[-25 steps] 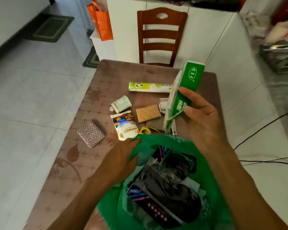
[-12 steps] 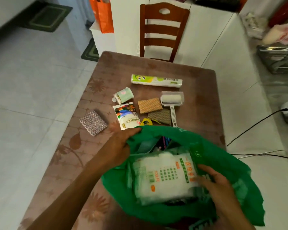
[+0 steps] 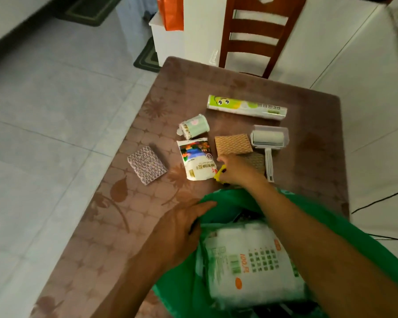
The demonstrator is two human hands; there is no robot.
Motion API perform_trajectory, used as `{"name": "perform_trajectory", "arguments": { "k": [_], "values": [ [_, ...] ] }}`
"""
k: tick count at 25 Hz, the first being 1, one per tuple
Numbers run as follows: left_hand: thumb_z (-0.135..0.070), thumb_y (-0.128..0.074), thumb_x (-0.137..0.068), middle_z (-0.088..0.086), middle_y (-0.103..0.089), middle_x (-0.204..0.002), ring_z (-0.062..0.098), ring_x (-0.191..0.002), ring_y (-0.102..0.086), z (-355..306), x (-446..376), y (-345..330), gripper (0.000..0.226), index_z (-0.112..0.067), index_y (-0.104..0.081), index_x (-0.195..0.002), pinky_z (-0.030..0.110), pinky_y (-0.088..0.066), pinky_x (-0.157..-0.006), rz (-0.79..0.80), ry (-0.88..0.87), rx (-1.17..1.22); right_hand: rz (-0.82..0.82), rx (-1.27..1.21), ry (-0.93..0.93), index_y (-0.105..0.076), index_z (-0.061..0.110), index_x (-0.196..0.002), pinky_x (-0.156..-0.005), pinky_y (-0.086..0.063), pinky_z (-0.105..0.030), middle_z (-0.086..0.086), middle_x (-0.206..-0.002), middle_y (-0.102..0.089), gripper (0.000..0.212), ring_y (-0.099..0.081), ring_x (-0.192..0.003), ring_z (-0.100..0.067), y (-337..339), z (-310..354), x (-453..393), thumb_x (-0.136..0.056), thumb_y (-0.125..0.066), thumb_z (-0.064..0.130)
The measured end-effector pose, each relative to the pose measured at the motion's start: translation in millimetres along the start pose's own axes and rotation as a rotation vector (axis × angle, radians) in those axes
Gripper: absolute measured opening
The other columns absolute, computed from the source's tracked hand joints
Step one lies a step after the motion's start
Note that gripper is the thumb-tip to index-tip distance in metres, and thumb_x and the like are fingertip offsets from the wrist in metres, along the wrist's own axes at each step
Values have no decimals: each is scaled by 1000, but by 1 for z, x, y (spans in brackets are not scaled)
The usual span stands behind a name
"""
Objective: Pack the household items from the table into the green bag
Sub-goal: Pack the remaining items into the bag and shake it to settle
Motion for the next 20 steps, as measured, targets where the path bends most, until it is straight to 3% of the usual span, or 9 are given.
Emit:
{"name": "perform_trajectory", "arguments": {
  "k": [3,6,8,10,12,14,15,18,20],
  "values": [
    [-10,-58,-80,1,-62,-120,18,-105,-58,12,-1,-2,50,-26,-57,-127,36,-53,-84,54,-12,-28,124,241,-128,-43,19,-135,-90,-49,-44,-16,-141,-37,66,-54,-113,-39,-52,-29,-40,-76,-71,23],
    [-10,-49,-77,3,-68,-103,21,-90,-60,4,-3,7,41,-27,-68,-109,39,-55,-69,81,-44,-111,-72,118,-135,-49,20,-123,-80,-47,-41,-13,-135,-39,56,-55,-108,-38,-44,-24,-32,-73,-72,29],
    [-5,-47,-77,7,-70,-105,26,-89,-62,-5,-10,23,41,-20,-69,-109,39,-56,-71,3,-47,-142,-321,-132,-99,-53,23,-119,-75,-44,-33,-8,-124,-45,53,-56,-100,-28,3,-14,7,-72,-72,35],
    [-1,-48,-81,8,-69,-113,25,-95,-64,-14,-29,42,43,-17,-64,-118,37,-57,-76,-85,-67,-138,-497,-405,101,-57,31,-116,-77,-47,-27,0,-114,-51,48,-56,-93,-13,58,4,73,-72,-75,35],
    [-3,-47,-84,6,-70,-111,23,-92,-65,-25,-48,49,43,-21,-62,-120,39,-57,-72,-79,-108,-171,-302,-544,346,-59,35,-115,-80,-48,-14,10,-111,-53,49,-55,-95,-1,83,33,143,-71,-80,33],
    [-4,-49,-86,5,-70,-111,23,-92,-65,-26,-56,50,42,-24,-61,-121,43,-56,-71,-61,-101,-209,-10,-460,394,-57,40,-120,-84,-50,-16,16,-114,-51,54,-56,-99,0,61,49,180,-72,-80,40],
    [-4,-50,-87,5,-69,-113,23,-95,-64,-27,-55,50,41,-23,-61,-121,43,-56,-73,-57,-92,-216,30,-342,357,-53,42,-125,-87,-51,-20,18,-118,-50,58,-55,-102,0,43,48,185,-73,-78,45],
    [-8,-48,-83,4,-70,-112,20,-92,-66,-27,-44,50,40,-20,-65,-117,37,-58,-75,-72,-86,-176,-150,-75,226,-46,42,-136,-88,-52,-31,18,-127,-56,61,-60,-106,-7,28,39,178,-79,-65,55],
    [-6,-49,-80,4,-71,-109,20,-87,-67,-27,-39,48,40,-18,-66,-114,34,-58,-70,-81,-78,-124,-345,-271,218,-60,37,-122,-74,-55,-25,19,-108,-67,42,-65,-86,-1,59,44,169,-83,-61,54]
  ]
}}
Point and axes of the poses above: each hand's wrist, its own x-axis away from the middle knuckle, its own y-axis out of the back of the hand, z = x × y, the point moved 6 cm from there along -x, towards the middle knuckle
